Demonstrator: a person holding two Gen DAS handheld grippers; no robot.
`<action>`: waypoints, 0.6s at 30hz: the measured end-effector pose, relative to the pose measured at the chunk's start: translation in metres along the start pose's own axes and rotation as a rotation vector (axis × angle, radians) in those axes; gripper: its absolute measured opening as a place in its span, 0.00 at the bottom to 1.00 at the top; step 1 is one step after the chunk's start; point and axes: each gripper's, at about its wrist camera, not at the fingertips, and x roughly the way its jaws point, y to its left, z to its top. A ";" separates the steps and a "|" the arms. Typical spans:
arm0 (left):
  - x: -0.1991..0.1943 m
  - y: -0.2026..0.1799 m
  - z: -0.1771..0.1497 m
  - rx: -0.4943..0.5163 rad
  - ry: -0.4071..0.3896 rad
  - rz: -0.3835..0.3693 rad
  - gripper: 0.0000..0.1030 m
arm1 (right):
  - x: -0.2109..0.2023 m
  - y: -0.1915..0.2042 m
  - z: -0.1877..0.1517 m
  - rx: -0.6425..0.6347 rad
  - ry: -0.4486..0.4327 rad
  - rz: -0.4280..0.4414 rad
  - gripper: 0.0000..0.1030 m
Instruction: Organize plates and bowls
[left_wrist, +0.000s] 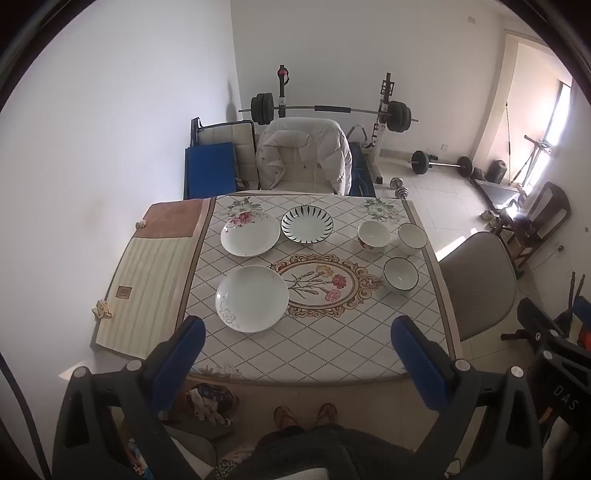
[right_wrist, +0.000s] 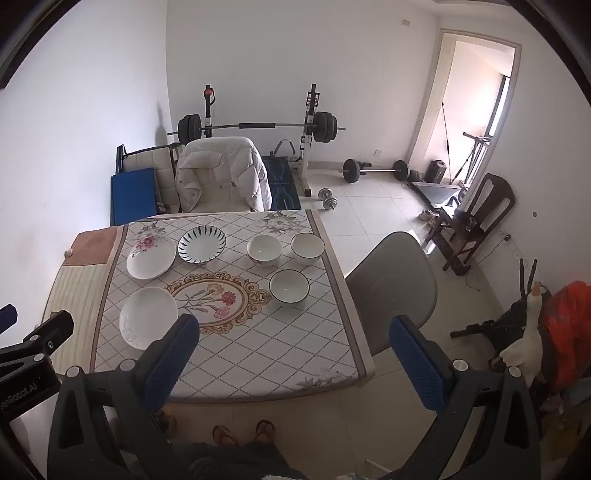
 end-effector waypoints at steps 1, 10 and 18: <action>0.000 0.000 0.000 -0.001 -0.002 -0.003 1.00 | 0.000 0.000 0.000 0.003 0.000 0.001 1.00; 0.002 0.000 -0.001 -0.003 -0.016 0.000 1.00 | -0.004 -0.001 0.002 0.005 0.001 0.008 1.00; 0.000 -0.003 0.003 -0.001 -0.020 0.002 1.00 | -0.001 0.000 0.001 0.001 0.000 0.010 1.00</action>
